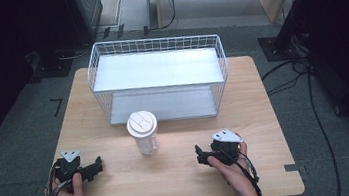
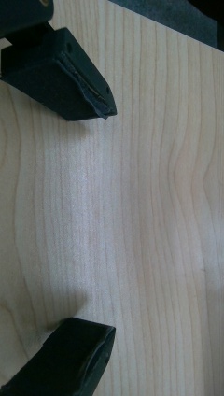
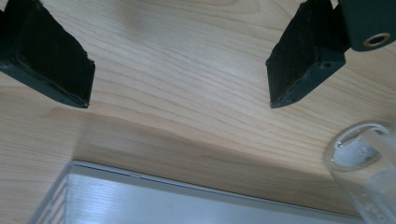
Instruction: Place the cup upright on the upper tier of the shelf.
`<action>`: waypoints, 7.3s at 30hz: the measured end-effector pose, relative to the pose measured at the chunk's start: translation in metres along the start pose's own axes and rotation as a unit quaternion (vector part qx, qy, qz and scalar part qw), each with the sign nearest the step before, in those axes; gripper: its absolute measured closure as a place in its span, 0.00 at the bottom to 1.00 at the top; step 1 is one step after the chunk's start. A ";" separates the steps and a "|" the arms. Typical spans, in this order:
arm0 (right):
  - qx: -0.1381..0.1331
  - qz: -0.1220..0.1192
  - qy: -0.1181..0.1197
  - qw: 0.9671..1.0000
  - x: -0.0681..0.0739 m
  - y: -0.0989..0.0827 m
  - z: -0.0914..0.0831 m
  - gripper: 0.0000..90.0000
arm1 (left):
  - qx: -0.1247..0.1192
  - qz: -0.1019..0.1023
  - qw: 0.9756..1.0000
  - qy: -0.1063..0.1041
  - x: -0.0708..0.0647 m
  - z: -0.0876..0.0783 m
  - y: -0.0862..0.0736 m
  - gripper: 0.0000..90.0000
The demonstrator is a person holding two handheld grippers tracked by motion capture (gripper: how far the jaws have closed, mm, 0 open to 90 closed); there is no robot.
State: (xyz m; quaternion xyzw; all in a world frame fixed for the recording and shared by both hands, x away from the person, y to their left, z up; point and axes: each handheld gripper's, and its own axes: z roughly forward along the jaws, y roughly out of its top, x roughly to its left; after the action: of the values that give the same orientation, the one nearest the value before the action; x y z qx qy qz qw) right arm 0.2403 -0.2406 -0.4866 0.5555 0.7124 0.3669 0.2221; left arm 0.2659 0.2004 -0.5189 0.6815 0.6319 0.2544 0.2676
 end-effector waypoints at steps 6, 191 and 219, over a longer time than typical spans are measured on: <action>-0.001 -0.011 0.014 1.000 0.014 0.003 0.003 0.09 | 0.000 0.000 1.000 0.000 0.000 0.000 0.000 0.00; -0.298 -0.057 -0.013 0.953 0.058 0.221 0.037 0.00 | 0.000 0.000 1.000 0.001 0.000 0.000 0.000 0.00; -0.272 -0.062 -0.035 0.960 -0.005 0.106 -0.006 0.00 | 0.000 -0.001 1.000 0.000 0.000 0.000 0.000 0.00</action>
State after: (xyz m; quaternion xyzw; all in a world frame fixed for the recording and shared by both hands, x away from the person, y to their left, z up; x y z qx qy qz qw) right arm 0.3041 -0.2354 -0.4014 0.4416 0.6103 0.5129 0.4118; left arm 0.2663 0.2001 -0.5189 0.6806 0.6327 0.2545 0.2676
